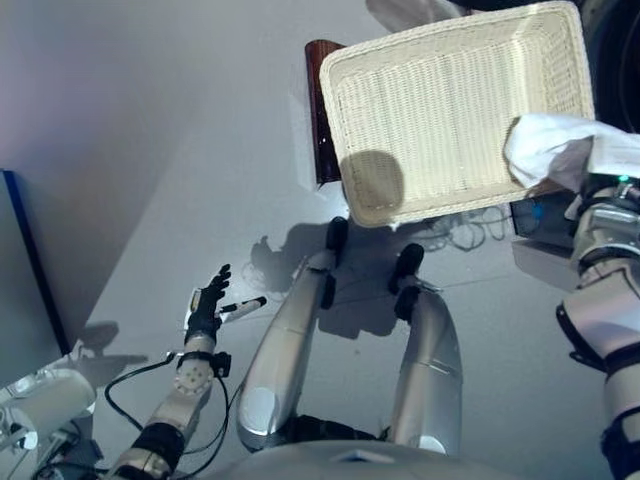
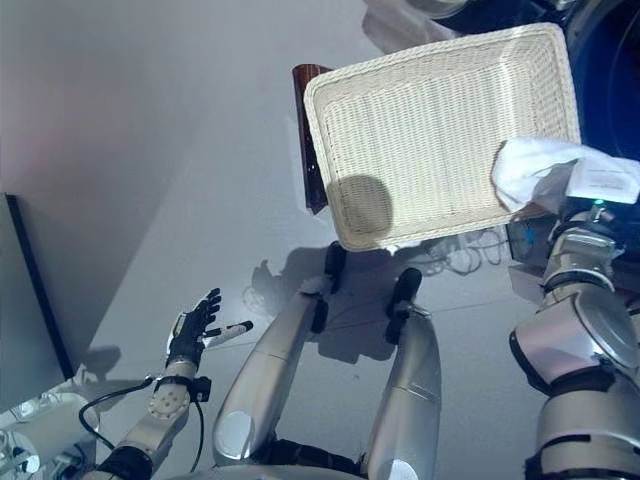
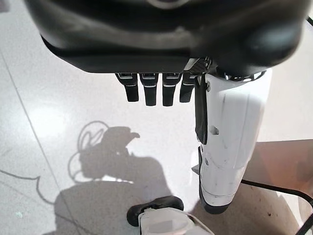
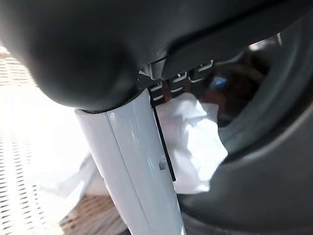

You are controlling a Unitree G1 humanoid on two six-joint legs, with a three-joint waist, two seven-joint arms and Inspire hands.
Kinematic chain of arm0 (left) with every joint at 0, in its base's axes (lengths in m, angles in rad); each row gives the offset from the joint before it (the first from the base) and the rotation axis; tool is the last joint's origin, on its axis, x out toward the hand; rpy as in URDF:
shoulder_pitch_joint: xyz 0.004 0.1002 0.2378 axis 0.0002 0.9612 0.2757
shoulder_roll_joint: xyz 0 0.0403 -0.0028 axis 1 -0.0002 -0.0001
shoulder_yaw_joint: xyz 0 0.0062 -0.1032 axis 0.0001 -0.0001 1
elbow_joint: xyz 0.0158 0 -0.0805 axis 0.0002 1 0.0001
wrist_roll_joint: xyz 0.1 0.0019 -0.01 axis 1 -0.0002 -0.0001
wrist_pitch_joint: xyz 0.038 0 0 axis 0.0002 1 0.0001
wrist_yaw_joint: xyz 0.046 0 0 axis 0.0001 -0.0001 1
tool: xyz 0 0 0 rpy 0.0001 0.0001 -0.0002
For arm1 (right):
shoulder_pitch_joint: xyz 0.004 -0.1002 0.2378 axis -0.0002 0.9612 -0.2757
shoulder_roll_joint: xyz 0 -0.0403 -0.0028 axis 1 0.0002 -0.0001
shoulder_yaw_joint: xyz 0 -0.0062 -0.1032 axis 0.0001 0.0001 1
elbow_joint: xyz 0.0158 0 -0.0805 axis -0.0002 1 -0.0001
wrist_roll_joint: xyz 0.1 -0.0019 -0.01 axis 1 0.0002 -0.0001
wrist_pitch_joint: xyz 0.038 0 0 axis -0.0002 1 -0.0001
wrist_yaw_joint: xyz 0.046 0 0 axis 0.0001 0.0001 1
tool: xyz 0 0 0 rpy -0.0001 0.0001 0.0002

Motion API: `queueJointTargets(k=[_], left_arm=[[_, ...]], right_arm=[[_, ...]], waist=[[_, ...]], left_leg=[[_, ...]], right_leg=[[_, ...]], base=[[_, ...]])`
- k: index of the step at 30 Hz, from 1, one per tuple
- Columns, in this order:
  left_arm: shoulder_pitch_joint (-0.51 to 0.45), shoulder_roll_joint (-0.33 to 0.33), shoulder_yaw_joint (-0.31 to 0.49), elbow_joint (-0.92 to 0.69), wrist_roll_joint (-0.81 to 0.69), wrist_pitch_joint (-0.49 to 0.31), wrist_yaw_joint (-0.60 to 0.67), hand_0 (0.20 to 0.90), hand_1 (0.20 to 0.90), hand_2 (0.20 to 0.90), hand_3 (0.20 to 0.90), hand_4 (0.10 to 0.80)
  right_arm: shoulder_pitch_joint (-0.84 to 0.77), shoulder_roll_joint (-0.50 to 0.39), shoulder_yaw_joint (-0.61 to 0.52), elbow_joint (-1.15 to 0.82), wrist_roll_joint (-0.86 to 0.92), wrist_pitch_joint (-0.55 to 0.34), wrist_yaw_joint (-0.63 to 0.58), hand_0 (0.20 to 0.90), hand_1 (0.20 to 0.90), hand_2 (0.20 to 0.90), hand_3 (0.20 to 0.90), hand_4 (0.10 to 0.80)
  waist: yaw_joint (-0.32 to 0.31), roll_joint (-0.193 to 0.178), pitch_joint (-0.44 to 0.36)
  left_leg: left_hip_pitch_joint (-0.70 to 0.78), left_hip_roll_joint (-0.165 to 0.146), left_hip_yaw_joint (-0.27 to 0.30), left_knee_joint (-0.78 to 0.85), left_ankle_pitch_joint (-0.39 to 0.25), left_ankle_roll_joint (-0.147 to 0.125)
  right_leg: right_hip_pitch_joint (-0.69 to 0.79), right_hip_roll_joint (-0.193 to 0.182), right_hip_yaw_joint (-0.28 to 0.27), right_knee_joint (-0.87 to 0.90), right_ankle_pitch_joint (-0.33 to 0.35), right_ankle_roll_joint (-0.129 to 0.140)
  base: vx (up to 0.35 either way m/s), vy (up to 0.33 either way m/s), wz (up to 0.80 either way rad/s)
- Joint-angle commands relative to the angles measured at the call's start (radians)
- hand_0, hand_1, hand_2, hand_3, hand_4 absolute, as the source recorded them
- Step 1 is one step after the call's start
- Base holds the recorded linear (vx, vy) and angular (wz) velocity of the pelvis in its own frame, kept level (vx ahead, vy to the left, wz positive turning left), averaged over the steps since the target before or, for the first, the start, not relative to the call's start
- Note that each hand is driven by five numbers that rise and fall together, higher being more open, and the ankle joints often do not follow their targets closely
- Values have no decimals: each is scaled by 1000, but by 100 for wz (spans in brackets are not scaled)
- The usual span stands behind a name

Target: Pick up the clothes and place them into the washing machine

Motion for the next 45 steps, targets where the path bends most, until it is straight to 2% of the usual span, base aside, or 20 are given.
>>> queueJointTargets(k=[1,5,10,11,12,18,34,45], left_arm=[[78,31,33,-13,6,-11,58,900,900,900,900,800],[77,31,46,-1,-11,-9,65,900,900,900,900,800],[62,35,46,-7,-18,-13,71,900,900,900,900,800],[60,35,44,-6,-17,-13,71,900,900,900,900,800],[57,36,43,-9,-20,-14,70,900,900,900,900,800],[62,38,49,-16,-14,-22,69,900,900,900,900,800],[66,38,54,-35,3,-11,55,900,900,900,900,800],[82,46,38,-57,42,4,14,900,900,900,900,800]], right_arm=[[-100,-123,55,-7,1,36,-22,900,900,900,900,800],[-129,-117,69,-12,27,24,-20,900,900,900,900,800],[-124,-102,56,15,70,13,-24,900,900,900,900,800],[-127,-97,55,19,75,12,-23,499,499,499,499,514],[-130,-95,56,24,77,11,-26,200,200,200,200,300],[-103,-140,47,19,78,3,-33,200,200,200,200,300],[-85,-103,44,41,49,19,-18,200,200,200,200,300],[-9,-59,-26,19,52,23,-28,200,200,200,200,300]], waist=[[-4,72,-31],[-10,72,-31],[-4,94,-31],[-1,97,-31],[2,100,-31],[6,107,-31],[13,121,-32],[33,140,-57]], left_leg=[[-102,7,-11,123,-68,-76],[-138,-2,-10,169,-82,-76],[-174,-26,-14,193,-91,-67],[-179,-29,-13,193,-88,-66],[-180,-32,-12,193,-86,-65],[-173,-48,-9,189,-86,-59],[-116,-58,-7,146,-75,-56],[1,-56,-12,67,-47,-54]], right_leg=[[-31,5,-29,29,-21,2],[-60,-13,-29,80,-42,0],[-101,-38,-27,140,-64,-4],[-106,-38,-26,141,-64,-4],[-110,-40,-23,144,-64,-6],[-114,-52,-9,158,-73,-9],[-59,-54,-2,139,-79,-9],[59,-49,-22,63,-54,2]], base=[[-5,44,15],[-10,31,10],[-14,40,18],[-10,76,14],[-3,51,3],[-1,46,3],[3,15,0],[8,-1,0]])
